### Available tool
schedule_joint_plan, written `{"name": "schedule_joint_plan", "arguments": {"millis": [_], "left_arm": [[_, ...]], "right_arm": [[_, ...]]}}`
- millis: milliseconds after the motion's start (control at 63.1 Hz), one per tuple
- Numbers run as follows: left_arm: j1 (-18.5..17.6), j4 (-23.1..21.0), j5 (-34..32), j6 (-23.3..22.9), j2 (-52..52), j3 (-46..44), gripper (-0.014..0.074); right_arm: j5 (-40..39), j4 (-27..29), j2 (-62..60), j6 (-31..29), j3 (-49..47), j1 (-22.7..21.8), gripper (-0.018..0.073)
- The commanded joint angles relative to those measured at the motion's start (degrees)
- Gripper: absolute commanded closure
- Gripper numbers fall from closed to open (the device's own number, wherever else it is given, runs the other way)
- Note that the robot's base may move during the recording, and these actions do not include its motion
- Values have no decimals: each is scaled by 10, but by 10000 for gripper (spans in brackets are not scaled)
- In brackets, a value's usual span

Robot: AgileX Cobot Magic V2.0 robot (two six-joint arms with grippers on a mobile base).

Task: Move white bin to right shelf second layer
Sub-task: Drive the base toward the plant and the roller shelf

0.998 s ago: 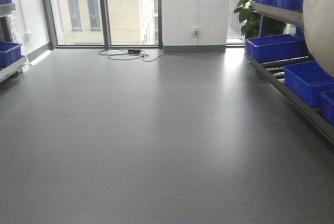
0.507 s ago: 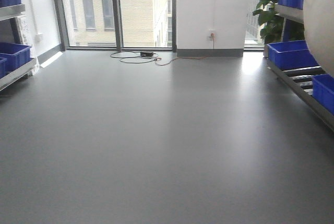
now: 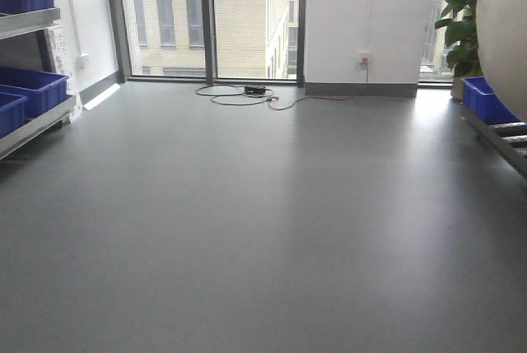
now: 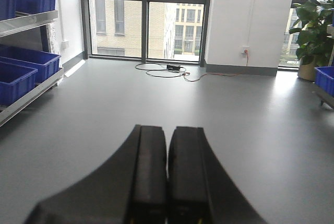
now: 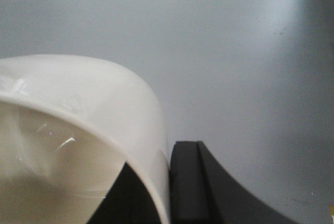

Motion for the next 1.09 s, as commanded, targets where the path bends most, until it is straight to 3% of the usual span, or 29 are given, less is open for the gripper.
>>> {"name": "schedule_joint_plan", "arguments": {"millis": [0, 1077], "left_arm": [[-3, -1, -47, -4, -2, 21, 512], [-3, -1, -47, -4, -2, 21, 512]], "right_arm": [[-54, -3, 3, 1, -17, -4, 512], [-54, -3, 3, 1, -17, -4, 512]]}}
